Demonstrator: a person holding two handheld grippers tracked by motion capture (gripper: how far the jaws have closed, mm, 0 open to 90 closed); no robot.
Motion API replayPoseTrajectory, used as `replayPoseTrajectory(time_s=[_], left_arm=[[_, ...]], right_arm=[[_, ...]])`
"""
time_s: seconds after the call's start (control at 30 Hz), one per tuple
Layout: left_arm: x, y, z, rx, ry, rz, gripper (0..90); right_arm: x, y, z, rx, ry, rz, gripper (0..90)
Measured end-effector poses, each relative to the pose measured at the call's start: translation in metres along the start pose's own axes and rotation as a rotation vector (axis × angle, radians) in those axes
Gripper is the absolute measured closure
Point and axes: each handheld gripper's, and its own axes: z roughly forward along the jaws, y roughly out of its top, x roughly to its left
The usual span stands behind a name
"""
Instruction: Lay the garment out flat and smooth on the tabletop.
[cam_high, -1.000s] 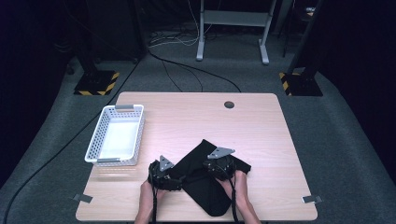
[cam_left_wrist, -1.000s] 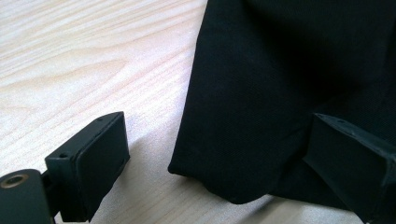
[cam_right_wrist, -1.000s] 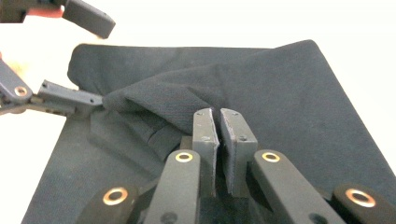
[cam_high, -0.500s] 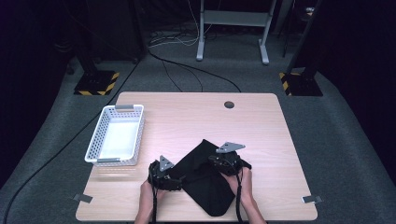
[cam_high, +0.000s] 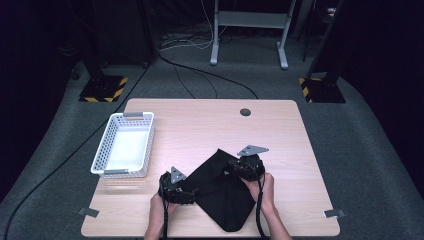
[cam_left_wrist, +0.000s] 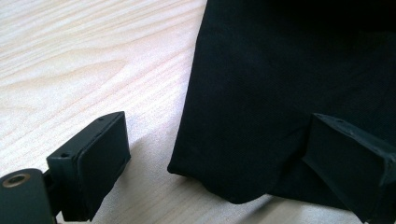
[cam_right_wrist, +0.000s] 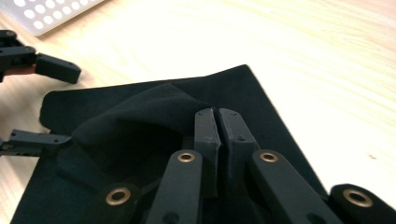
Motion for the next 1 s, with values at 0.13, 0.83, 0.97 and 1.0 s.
replayPoseTrajectory(time_s=[0.13, 0.83, 0.97, 1.0], left_arm=[[0.0, 0.0, 0.0, 0.0, 0.0, 0.0, 6.7], [0.0, 0.0, 0.0, -0.001, -0.001, 0.001, 7.2], [0.0, 0.0, 0.0, -0.002, -0.001, 0.002, 7.4], [0.0, 0.0, 0.0, -0.002, -0.001, 0.002, 7.4]], right_arm=[[-0.007, 0.005, -0.003, -0.01, -0.007, 0.017, 86.3], [-0.068, 0.022, 0.01, 0.012, -0.071, 0.148, 86.5], [-0.08, 0.026, 0.014, 0.017, -0.094, 0.178, 86.4], [-0.082, 0.027, 0.015, 0.019, -0.101, 0.181, 86.5]])
